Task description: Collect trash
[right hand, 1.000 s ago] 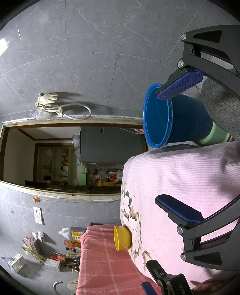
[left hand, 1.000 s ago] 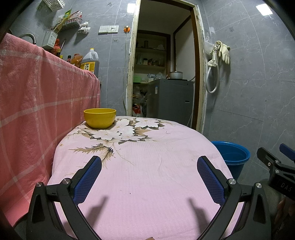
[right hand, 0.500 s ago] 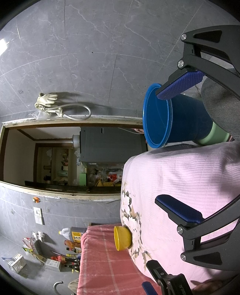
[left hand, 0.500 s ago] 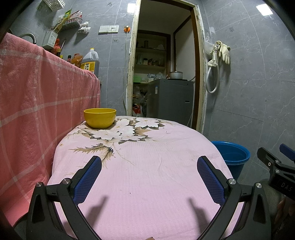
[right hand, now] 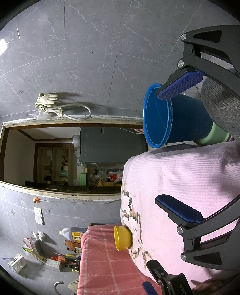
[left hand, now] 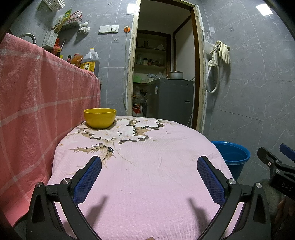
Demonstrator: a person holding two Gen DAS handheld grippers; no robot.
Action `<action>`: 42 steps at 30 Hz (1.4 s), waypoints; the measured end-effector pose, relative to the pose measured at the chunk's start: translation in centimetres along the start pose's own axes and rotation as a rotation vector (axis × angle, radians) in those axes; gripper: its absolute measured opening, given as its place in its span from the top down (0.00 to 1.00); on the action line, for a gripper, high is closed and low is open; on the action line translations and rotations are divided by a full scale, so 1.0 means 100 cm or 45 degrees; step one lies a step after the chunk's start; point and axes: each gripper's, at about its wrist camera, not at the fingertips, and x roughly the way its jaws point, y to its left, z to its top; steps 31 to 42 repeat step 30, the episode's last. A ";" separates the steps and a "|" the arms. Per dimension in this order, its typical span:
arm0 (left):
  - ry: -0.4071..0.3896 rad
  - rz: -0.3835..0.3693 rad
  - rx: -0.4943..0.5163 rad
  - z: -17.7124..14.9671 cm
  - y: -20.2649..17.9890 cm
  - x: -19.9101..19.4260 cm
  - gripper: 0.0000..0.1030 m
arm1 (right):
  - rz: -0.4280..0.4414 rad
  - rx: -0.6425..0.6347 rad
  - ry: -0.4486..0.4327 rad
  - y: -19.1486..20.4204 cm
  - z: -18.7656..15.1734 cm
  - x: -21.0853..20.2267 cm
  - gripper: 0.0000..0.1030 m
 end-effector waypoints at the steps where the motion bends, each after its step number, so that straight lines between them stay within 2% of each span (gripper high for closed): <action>1: 0.000 0.000 0.000 0.000 0.000 0.000 0.01 | 0.000 0.000 0.001 -0.001 0.000 0.000 0.00; 42: -0.016 0.007 0.057 -0.001 0.003 0.002 0.01 | 0.000 0.002 0.005 0.002 -0.001 -0.001 0.00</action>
